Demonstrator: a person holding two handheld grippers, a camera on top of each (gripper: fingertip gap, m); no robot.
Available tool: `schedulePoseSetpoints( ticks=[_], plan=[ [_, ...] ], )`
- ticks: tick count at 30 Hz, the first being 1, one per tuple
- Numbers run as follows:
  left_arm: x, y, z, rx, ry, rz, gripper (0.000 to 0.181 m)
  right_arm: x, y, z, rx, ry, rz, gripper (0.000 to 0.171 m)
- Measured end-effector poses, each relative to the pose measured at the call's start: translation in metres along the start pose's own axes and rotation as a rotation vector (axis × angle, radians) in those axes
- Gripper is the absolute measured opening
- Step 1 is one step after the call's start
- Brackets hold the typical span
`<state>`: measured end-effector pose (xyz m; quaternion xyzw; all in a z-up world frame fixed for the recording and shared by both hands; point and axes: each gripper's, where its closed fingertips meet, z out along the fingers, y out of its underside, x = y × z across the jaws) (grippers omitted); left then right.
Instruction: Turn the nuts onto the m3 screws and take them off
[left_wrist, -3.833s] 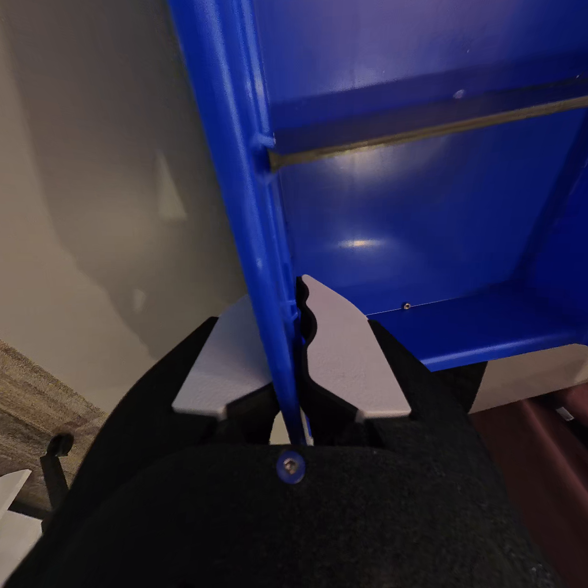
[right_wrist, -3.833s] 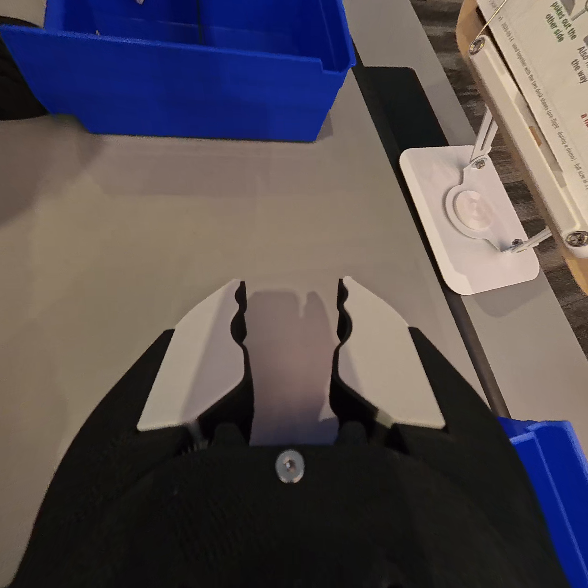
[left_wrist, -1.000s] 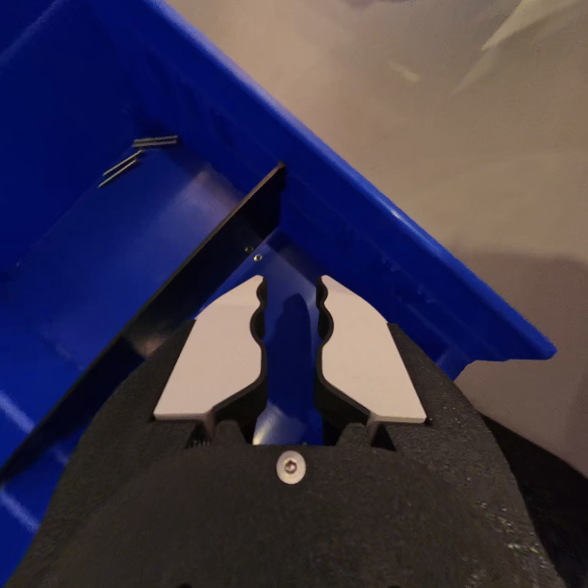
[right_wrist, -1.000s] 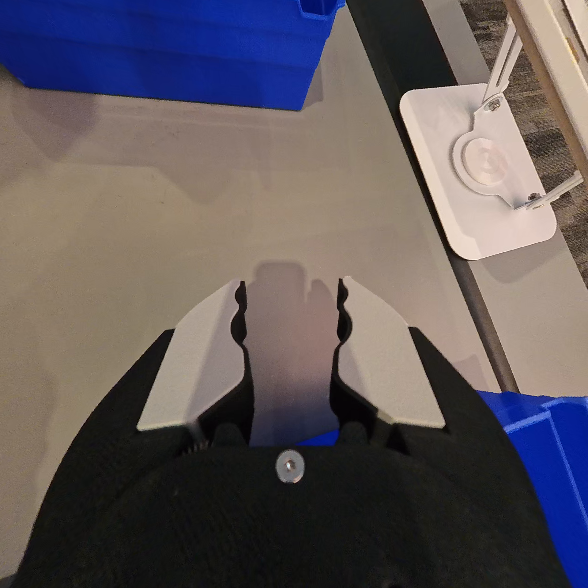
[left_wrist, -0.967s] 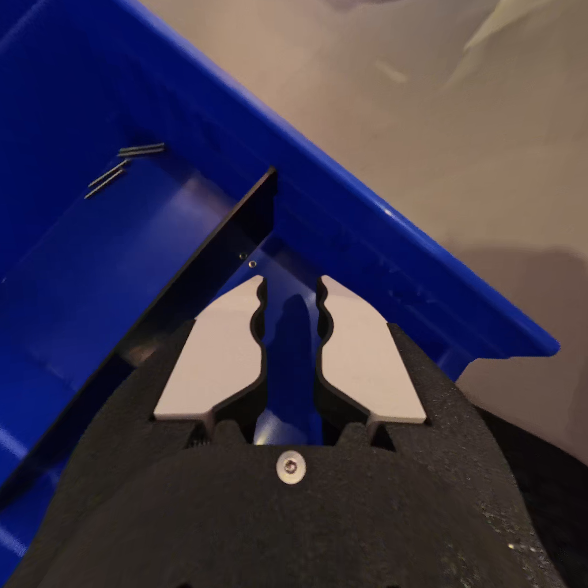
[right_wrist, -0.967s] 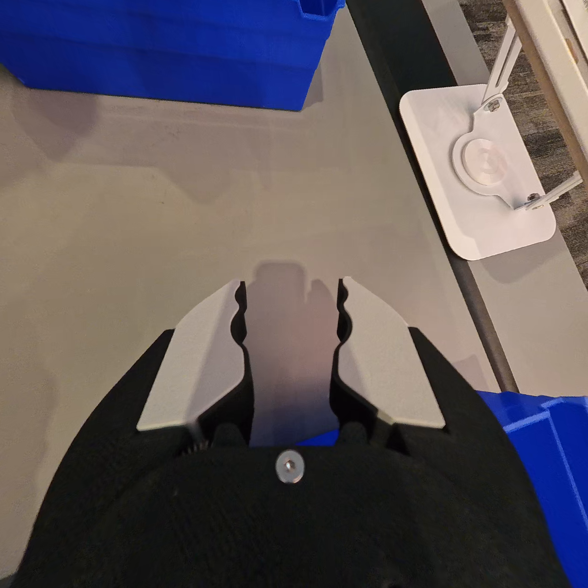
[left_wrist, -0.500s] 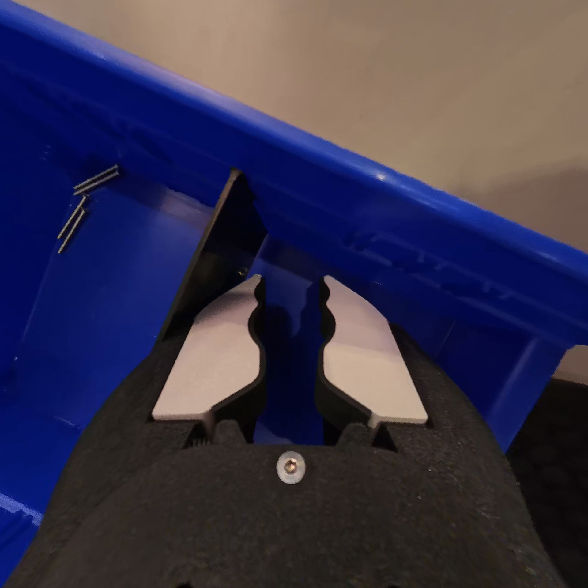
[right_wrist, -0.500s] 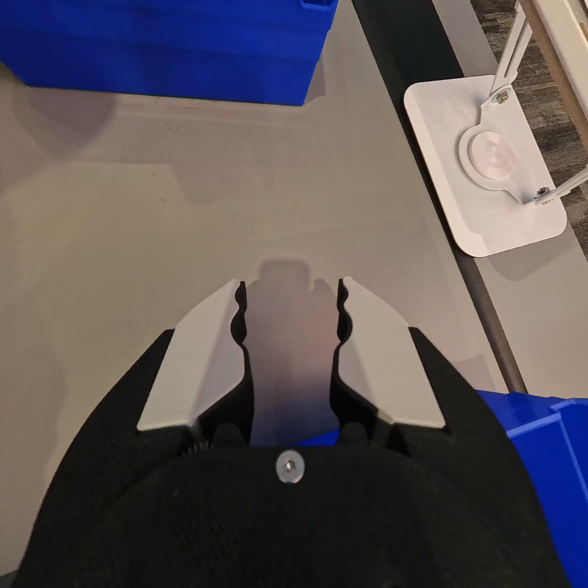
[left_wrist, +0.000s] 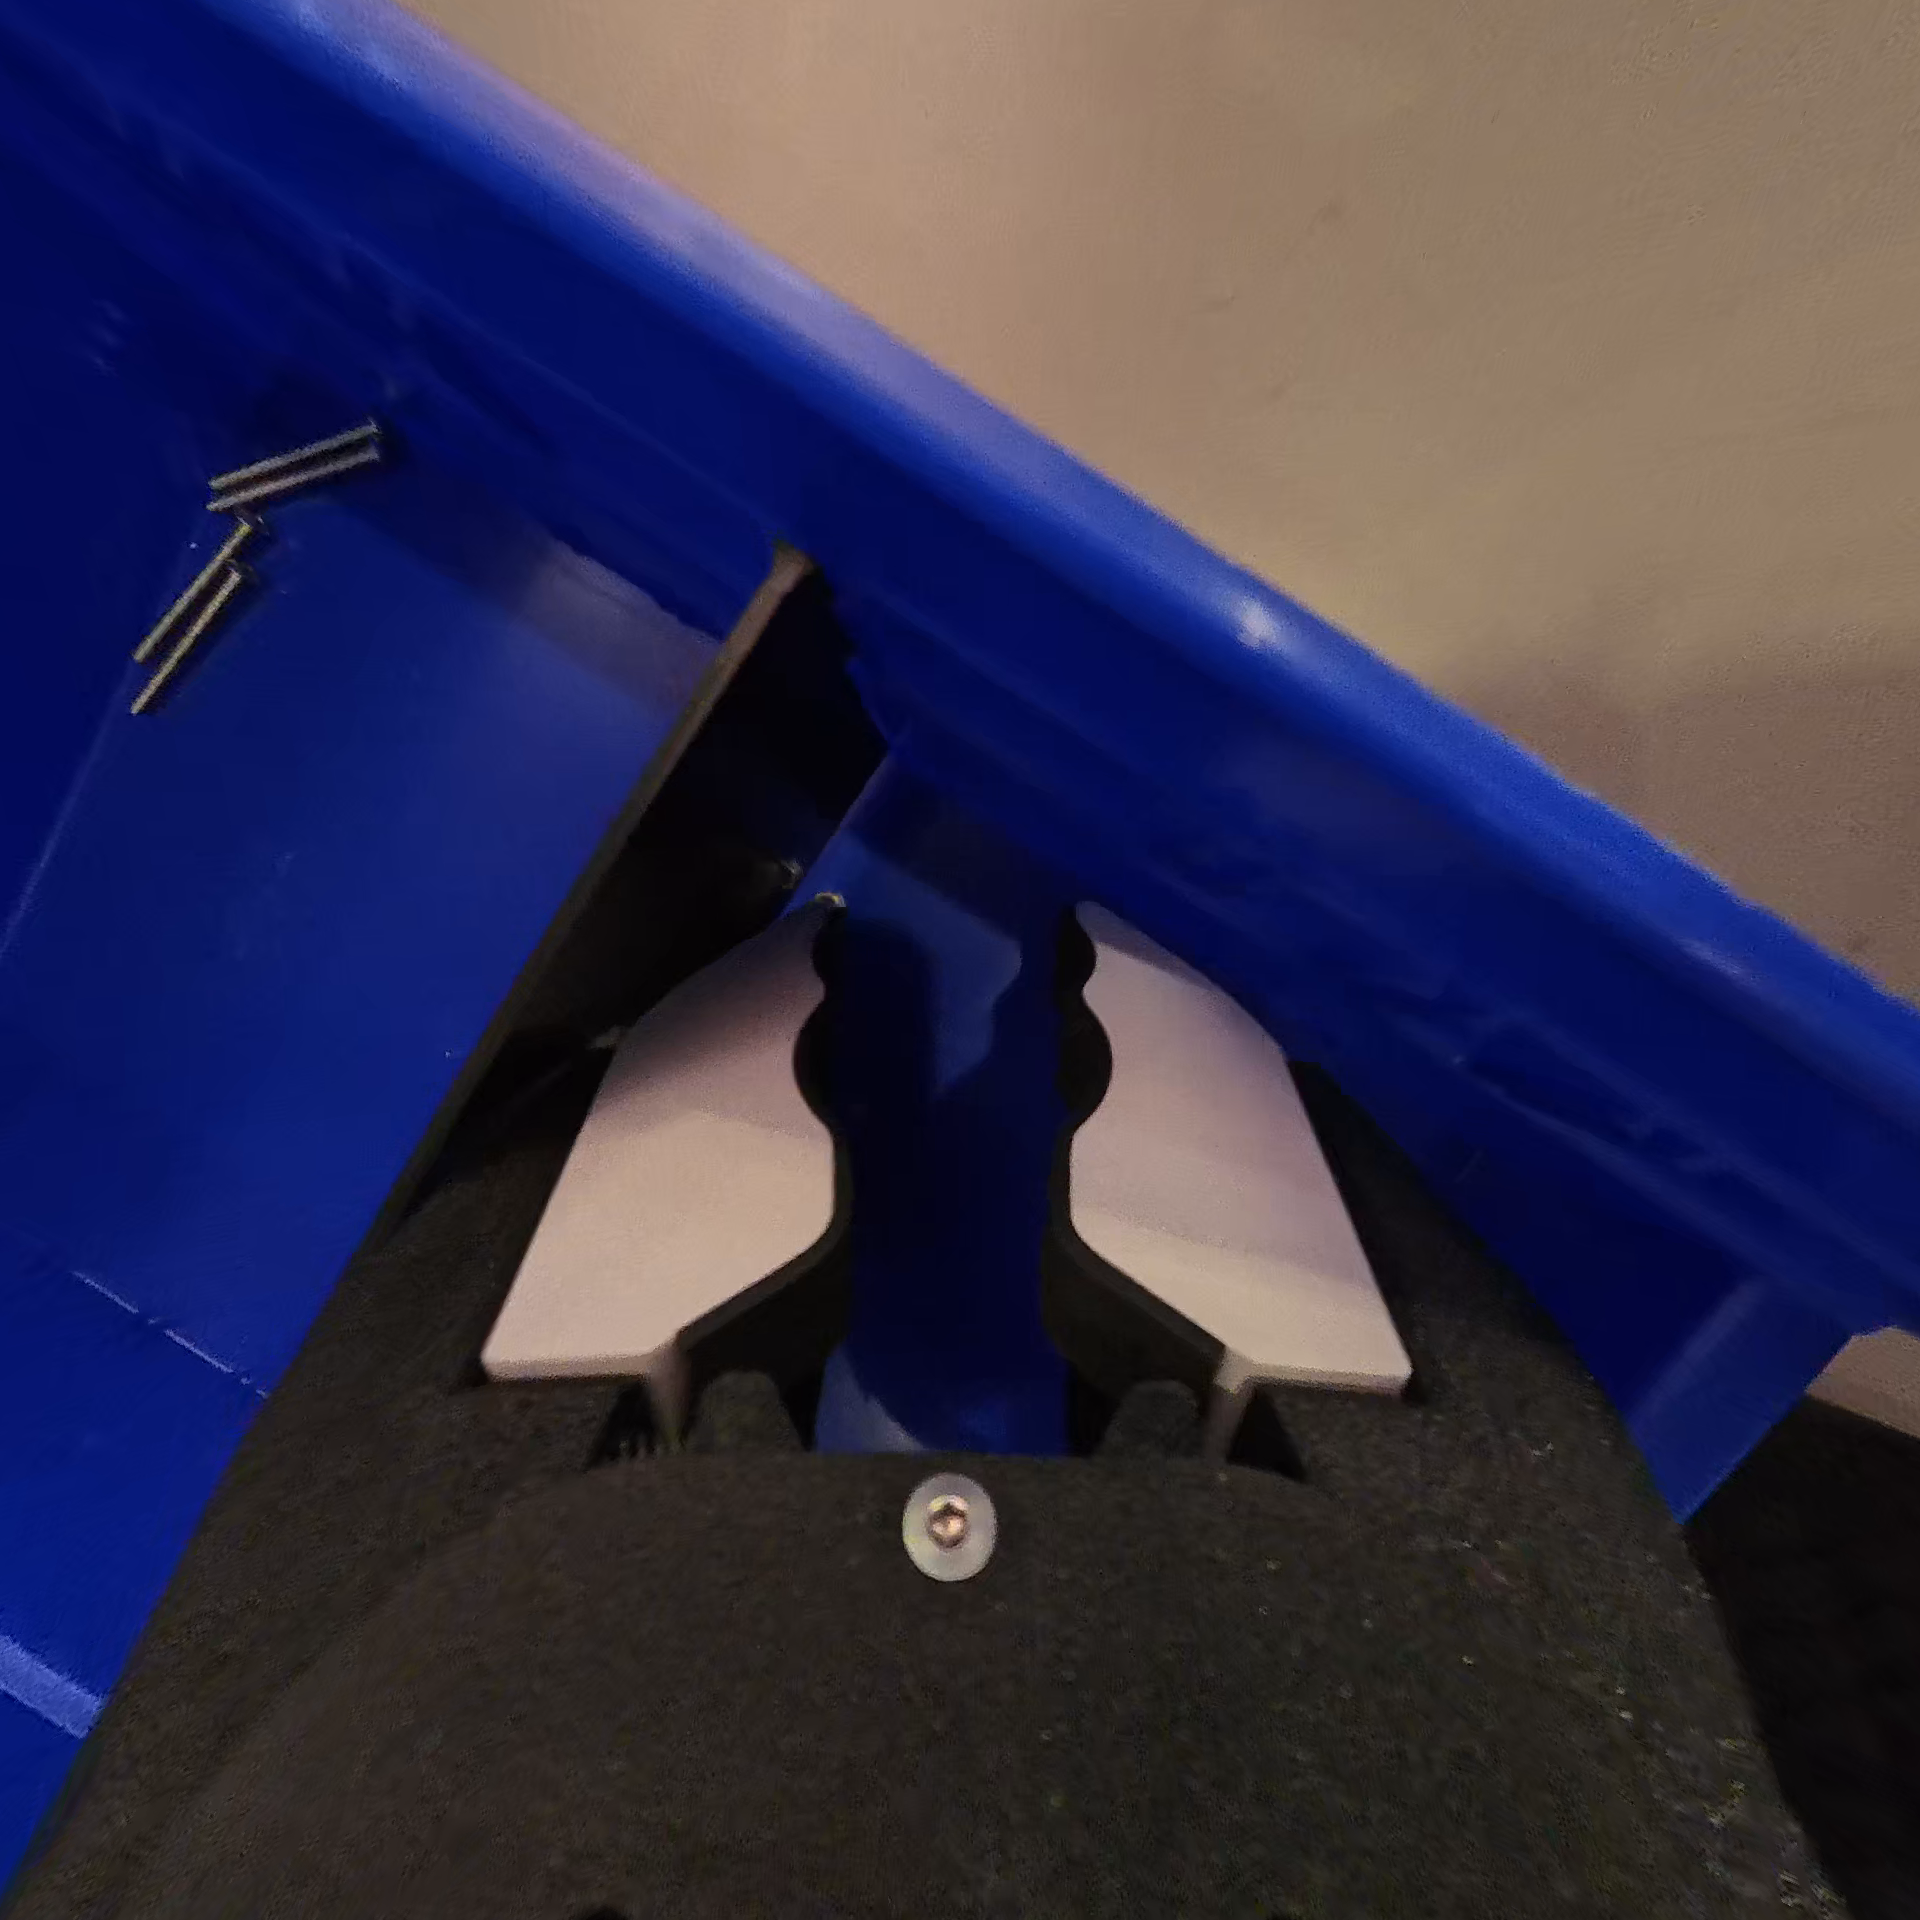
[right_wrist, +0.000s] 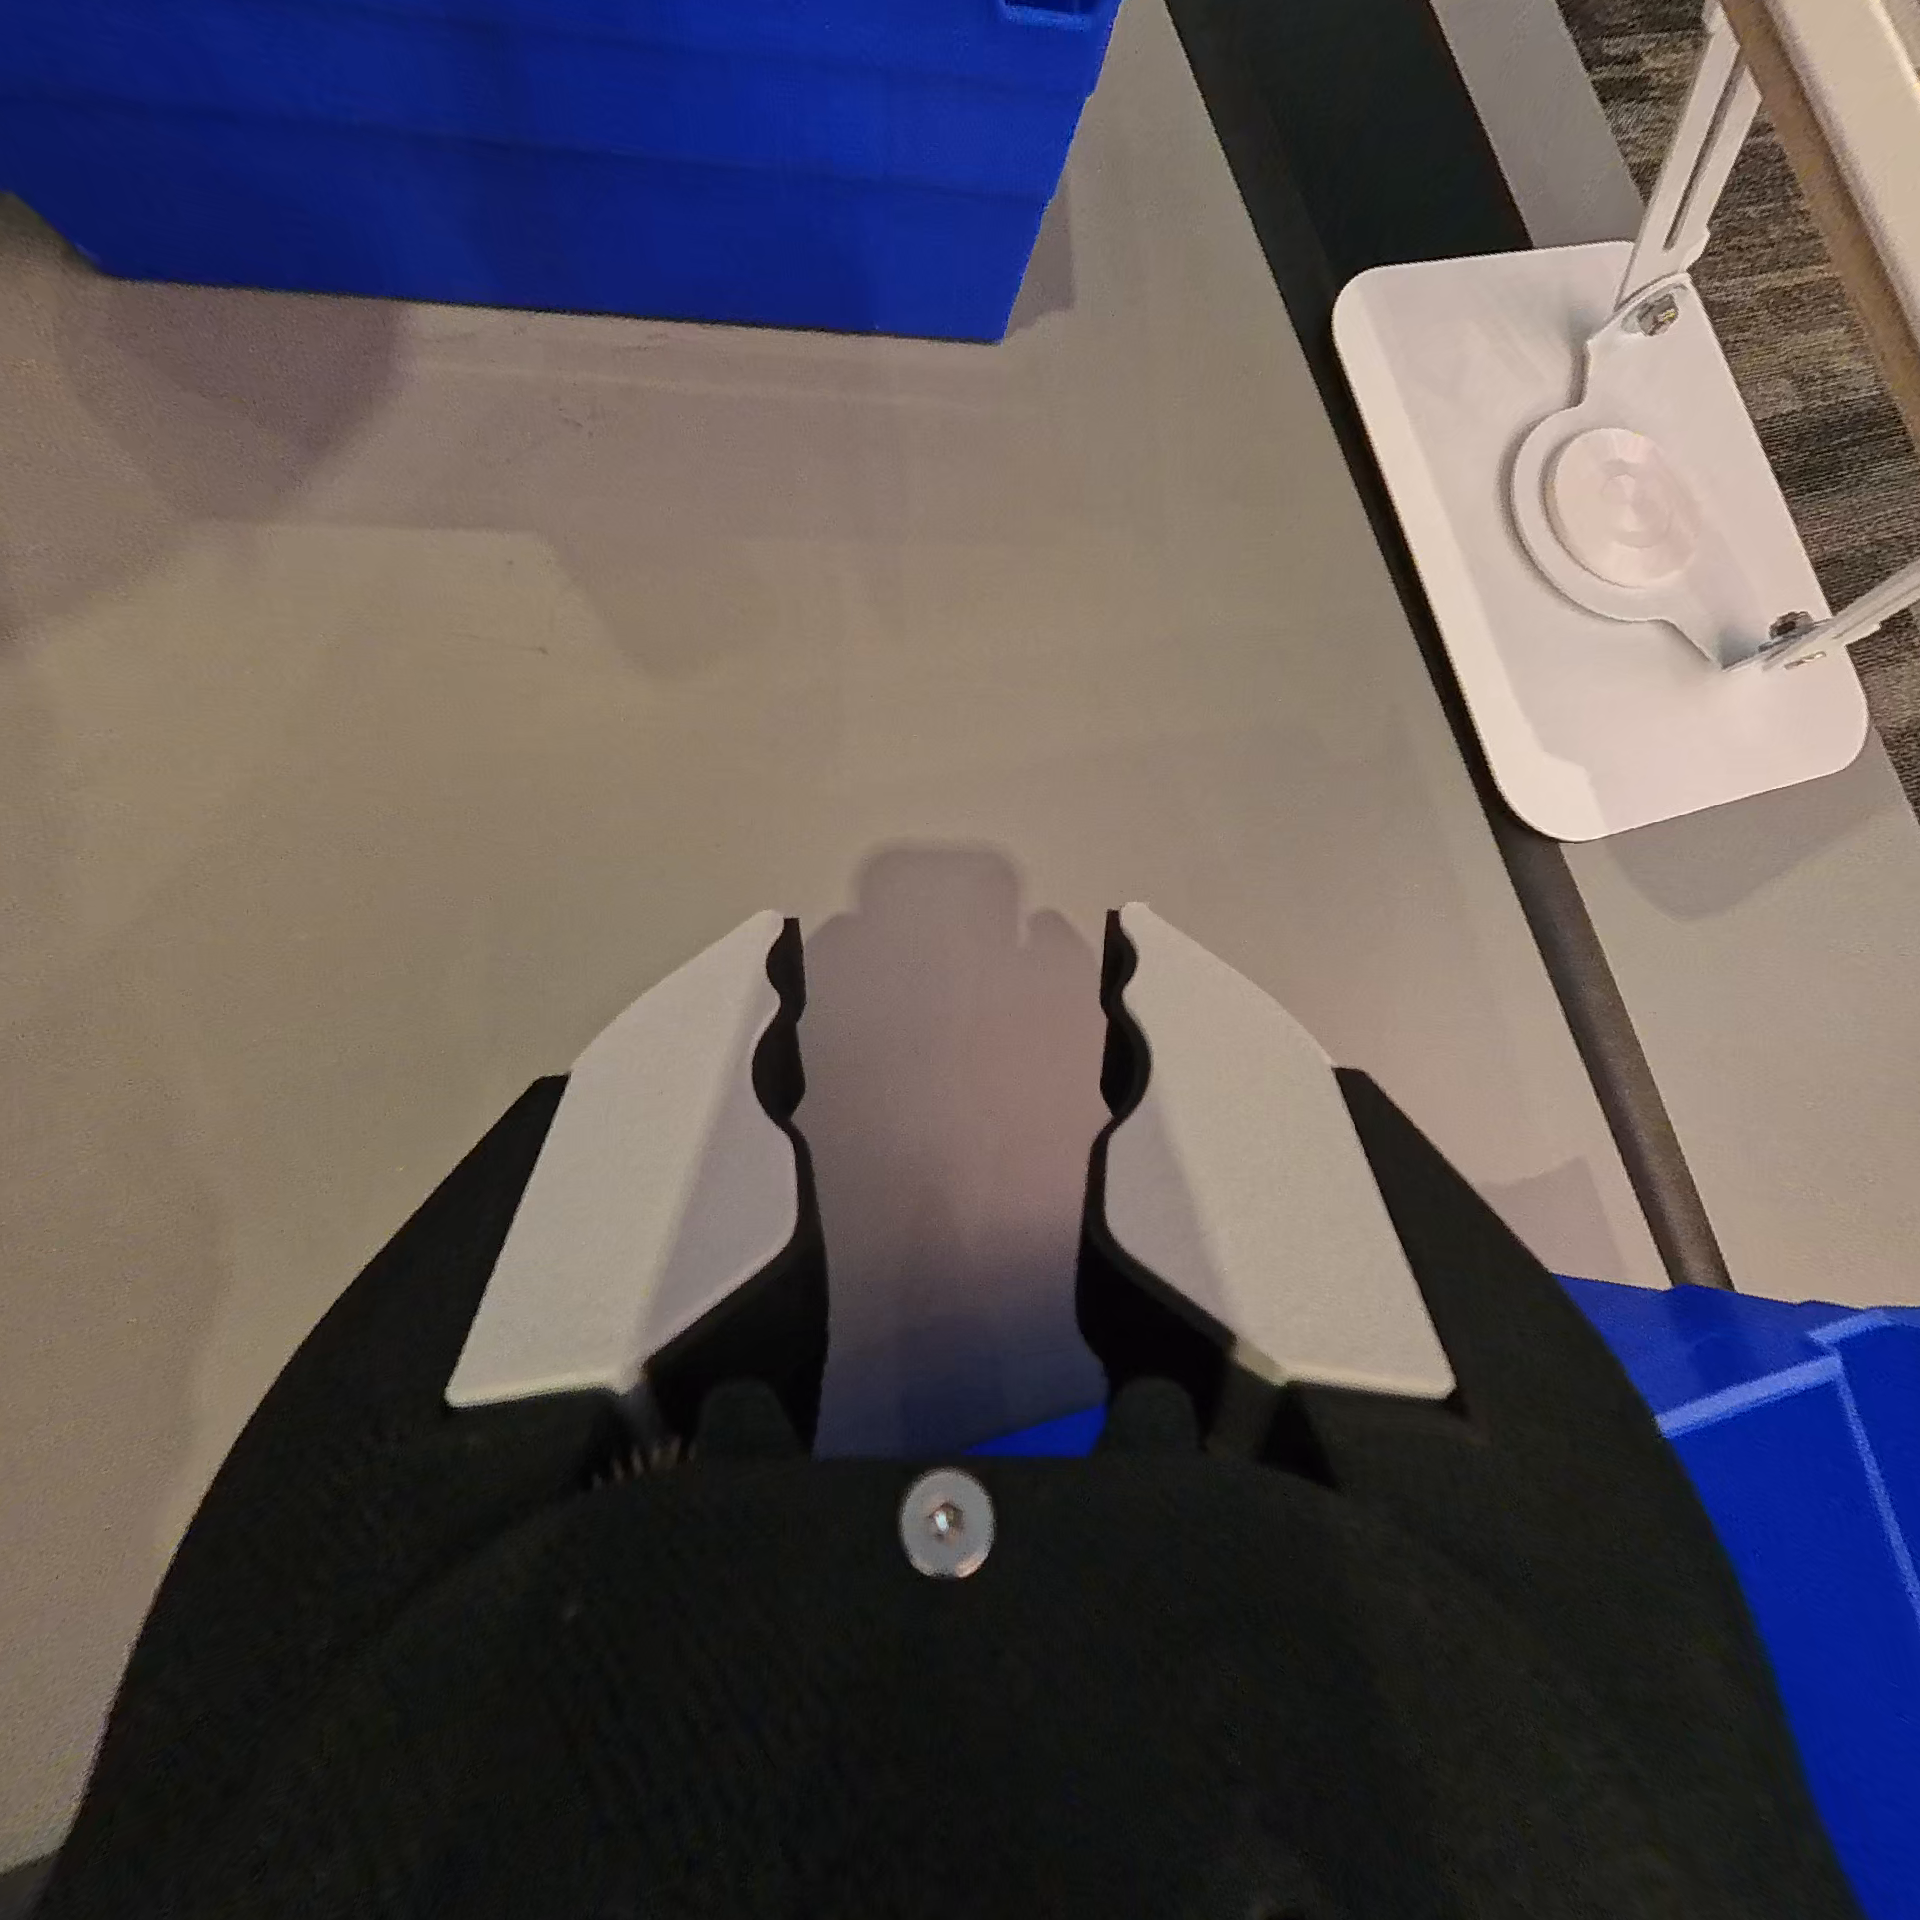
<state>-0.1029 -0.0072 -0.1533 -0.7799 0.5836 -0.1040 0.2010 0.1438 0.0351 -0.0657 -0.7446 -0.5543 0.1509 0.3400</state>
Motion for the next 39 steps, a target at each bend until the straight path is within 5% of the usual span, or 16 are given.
schedulePoseSetpoints(
  ticks=[19, 24, 39],
  plan=[
    [-0.003, -0.005, 0.0, 0.008, -0.091, 0.208, 0.034, -0.005, 0.001, 0.001, -0.01, -0.03, -0.001, 0.056],
    [-0.017, 0.0, -0.001, 0.019, -0.201, 0.351, 0.014, -0.008, 0.002, 0.002, -0.015, -0.044, 0.0, 0.056],
    [-0.018, 0.001, 0.001, -0.004, -0.125, 0.276, 0.007, -0.012, 0.003, 0.003, -0.026, -0.069, -0.002, 0.056]
  ],
)
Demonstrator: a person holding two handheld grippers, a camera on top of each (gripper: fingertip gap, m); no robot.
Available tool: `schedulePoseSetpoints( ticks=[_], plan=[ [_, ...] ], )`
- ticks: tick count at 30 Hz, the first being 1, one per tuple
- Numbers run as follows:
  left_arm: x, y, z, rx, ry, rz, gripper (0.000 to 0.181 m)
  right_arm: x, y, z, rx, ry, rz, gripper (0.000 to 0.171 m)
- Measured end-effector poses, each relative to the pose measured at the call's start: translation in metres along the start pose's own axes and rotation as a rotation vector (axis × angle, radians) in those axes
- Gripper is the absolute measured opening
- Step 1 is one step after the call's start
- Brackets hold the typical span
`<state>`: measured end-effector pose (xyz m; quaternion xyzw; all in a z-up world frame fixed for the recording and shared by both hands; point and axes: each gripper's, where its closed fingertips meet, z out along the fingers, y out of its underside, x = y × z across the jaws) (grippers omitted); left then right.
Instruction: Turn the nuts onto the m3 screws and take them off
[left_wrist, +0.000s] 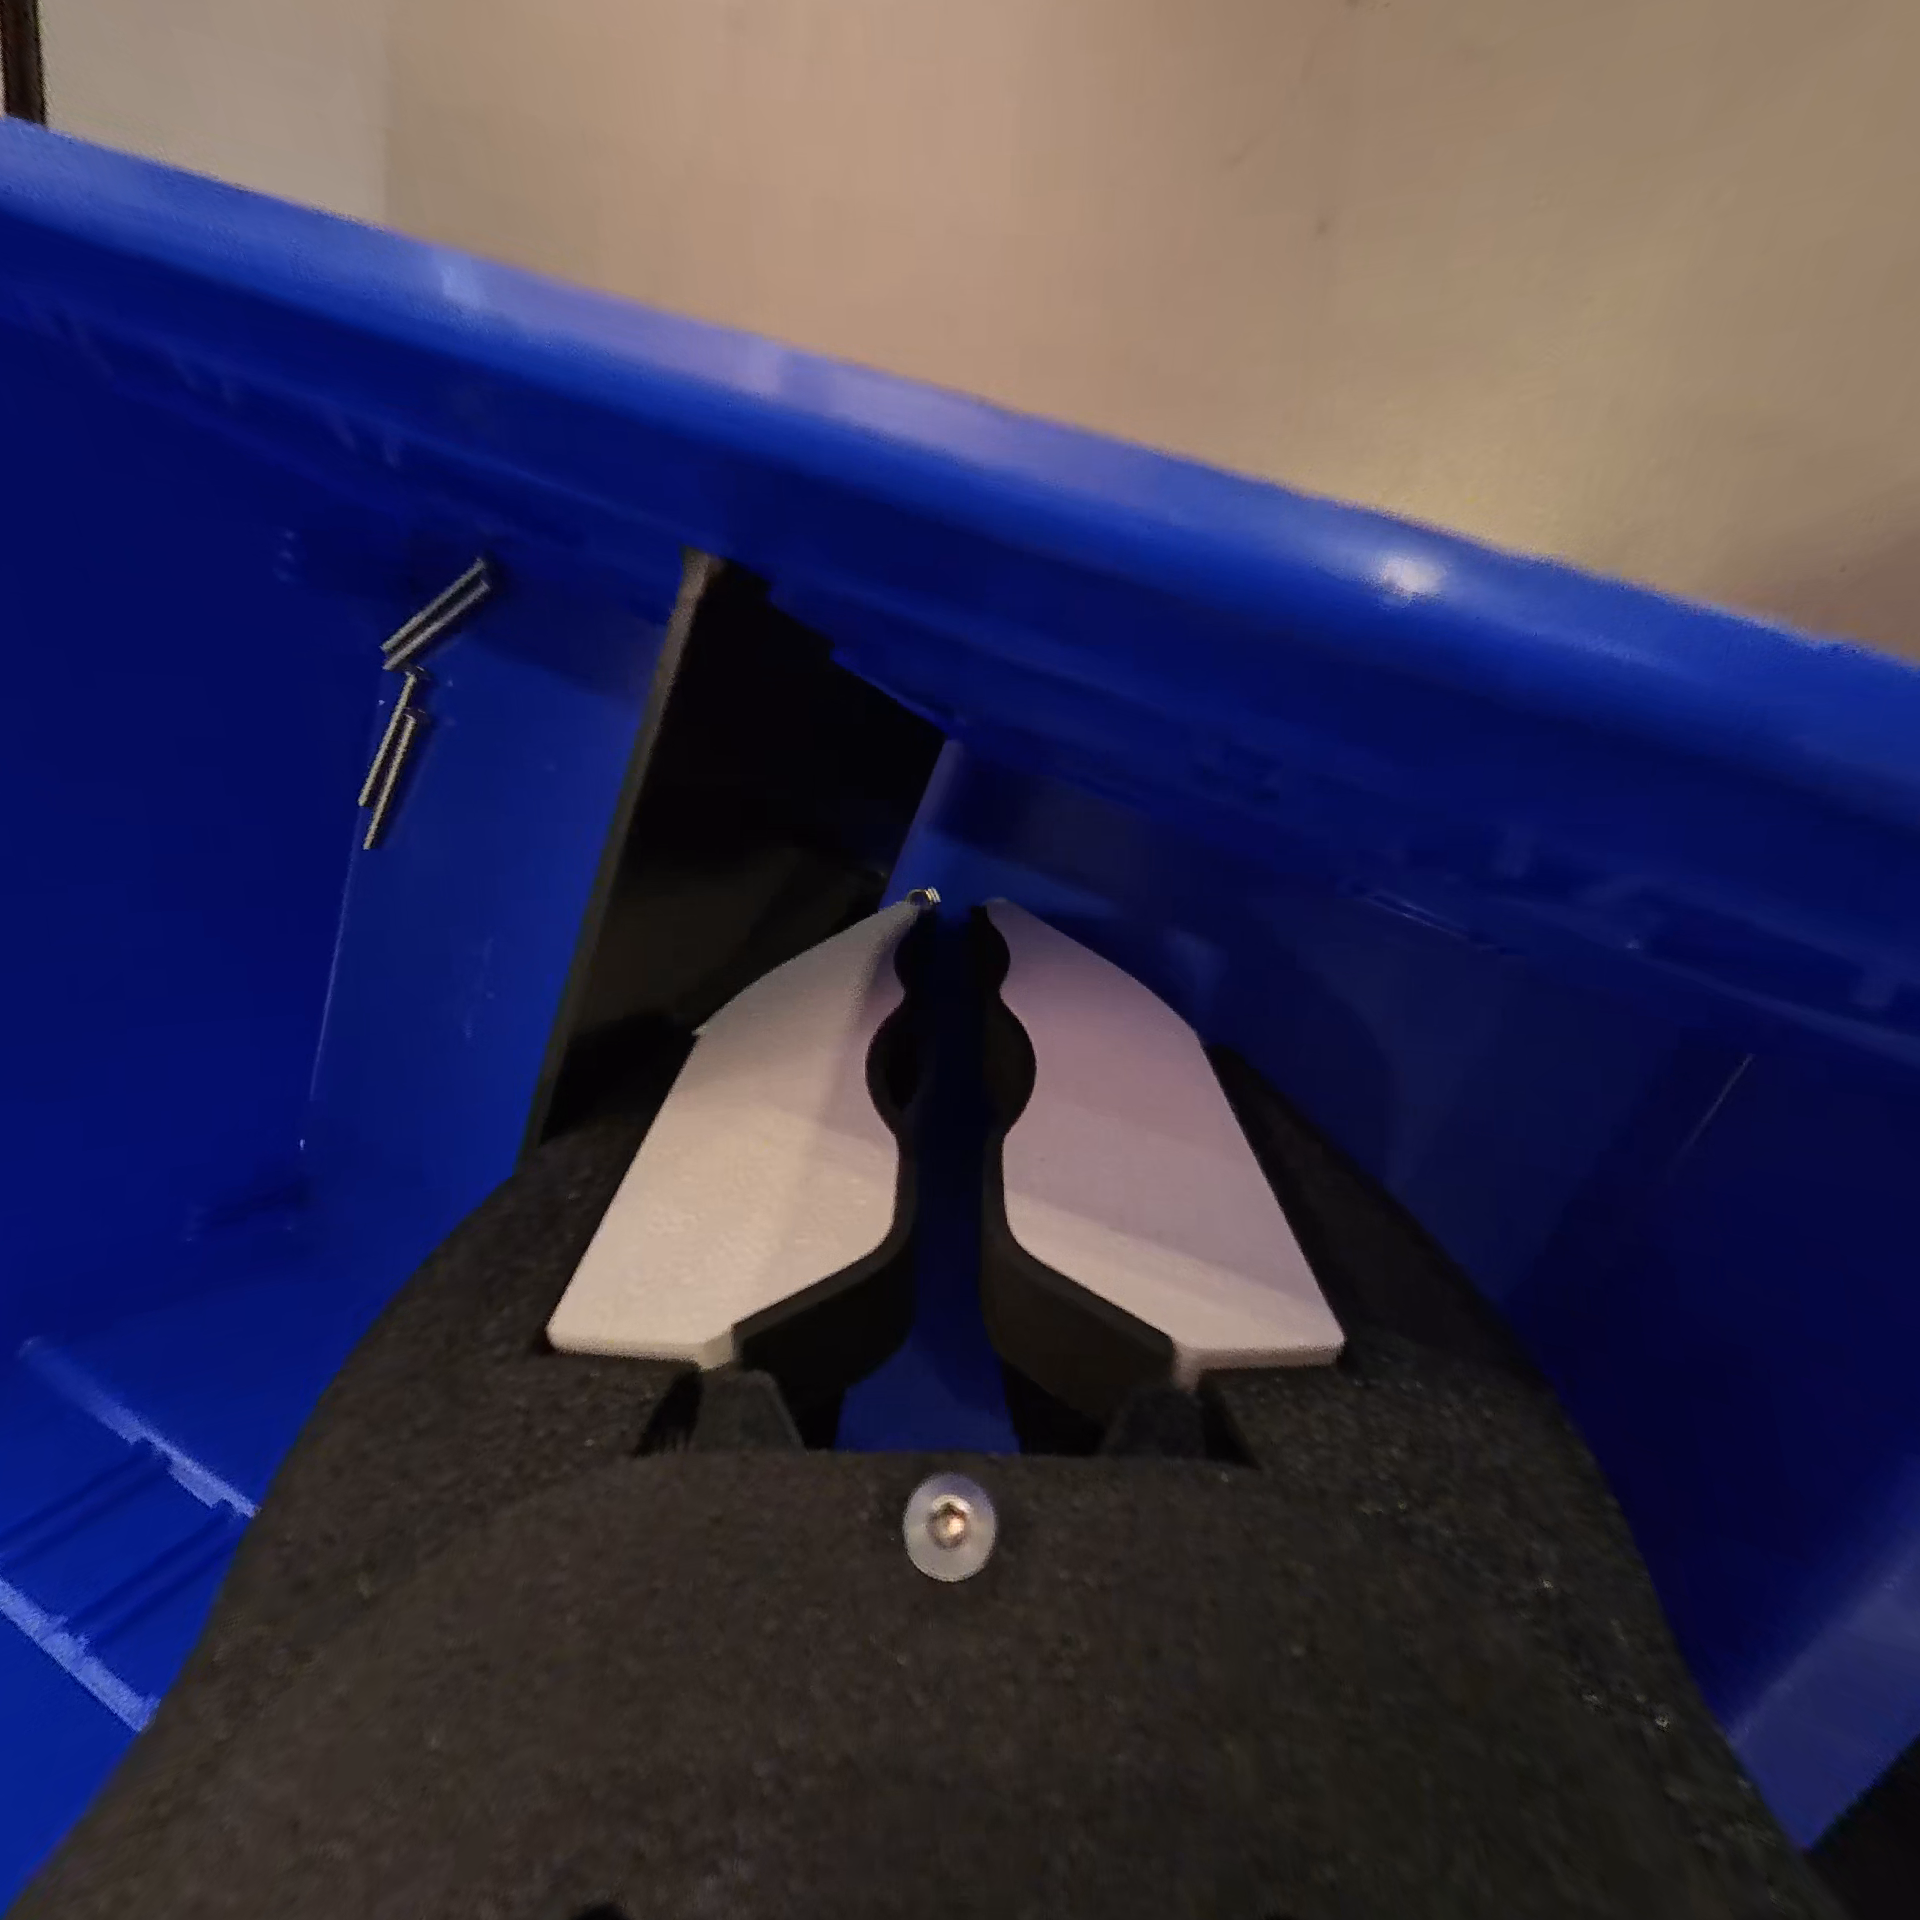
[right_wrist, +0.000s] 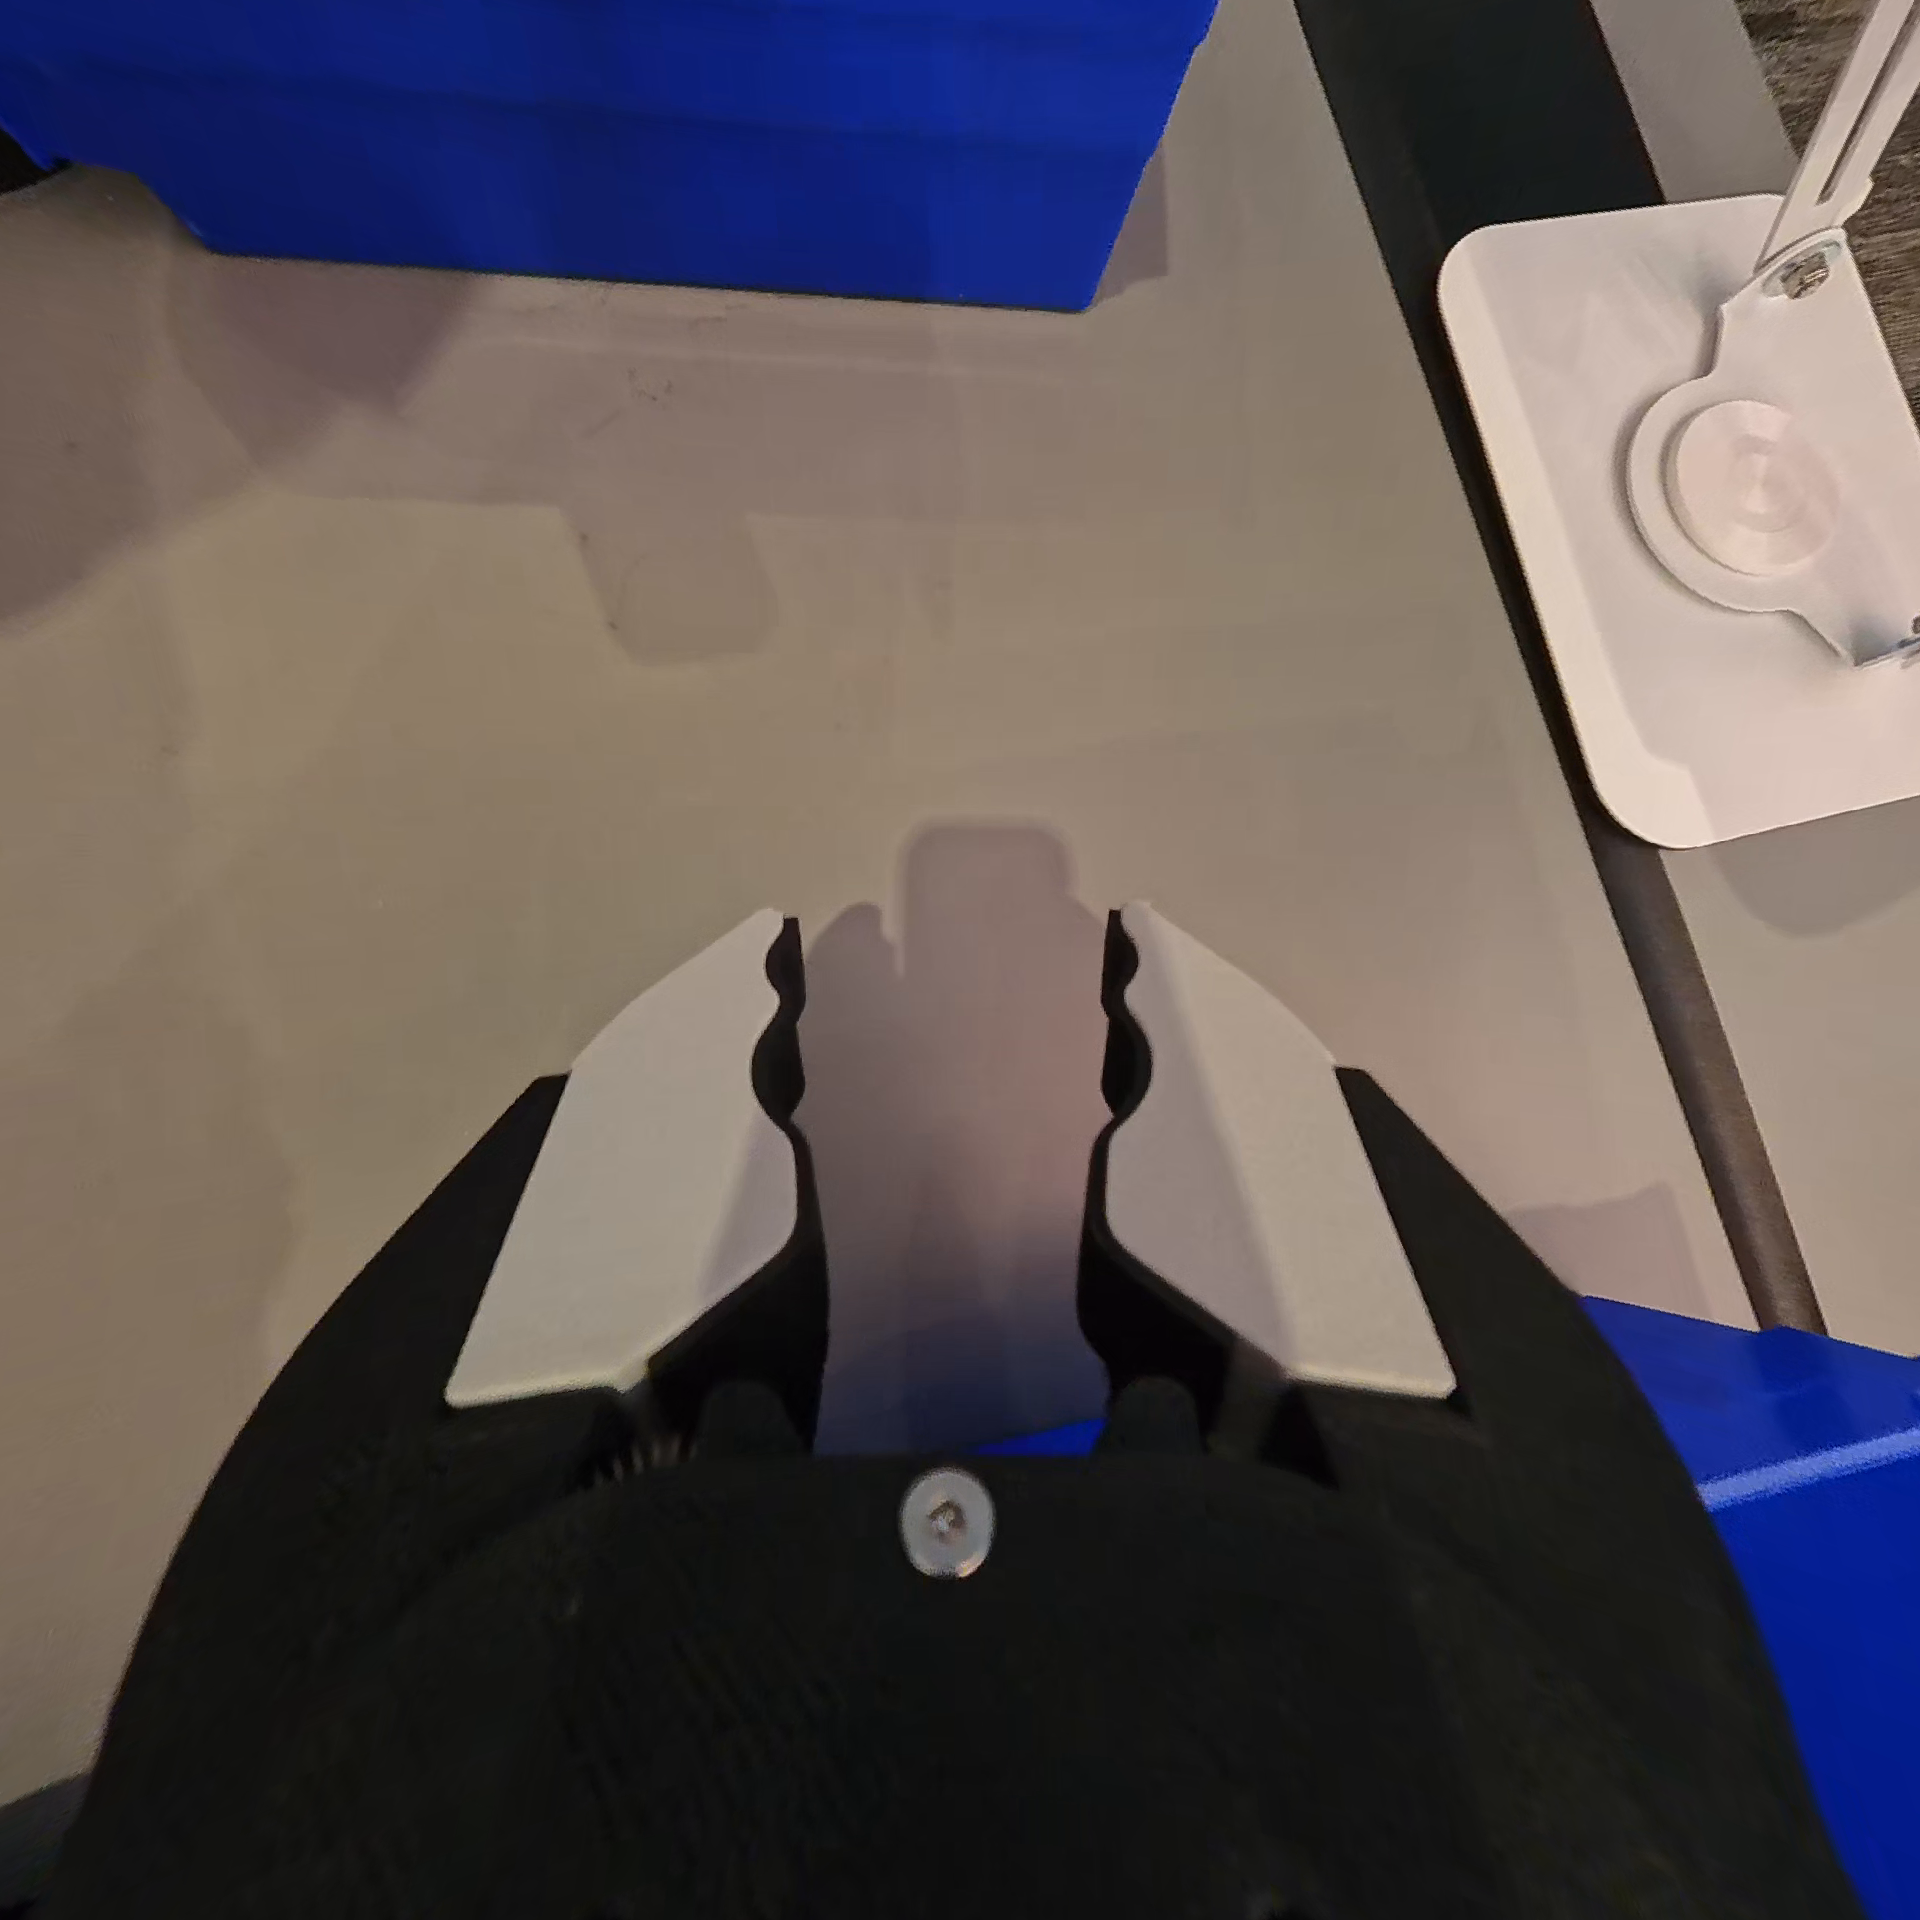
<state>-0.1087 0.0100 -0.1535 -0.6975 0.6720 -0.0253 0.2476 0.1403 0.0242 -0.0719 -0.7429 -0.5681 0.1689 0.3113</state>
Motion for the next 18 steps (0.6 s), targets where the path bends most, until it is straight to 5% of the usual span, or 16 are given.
schedulePoseSetpoints(
  ticks=[13, 18],
  plan=[
    [0.008, -0.007, -0.001, 0.029, 0.06, -0.082, 0.022, -0.002, 0.001, 0.0, -0.006, -0.008, -0.001, 0.056],
    [0.001, -0.007, -0.013, 0.085, 0.027, -0.333, 0.028, -0.002, 0.001, 0.0, -0.001, -0.01, 0.0, 0.056]
  ],
)
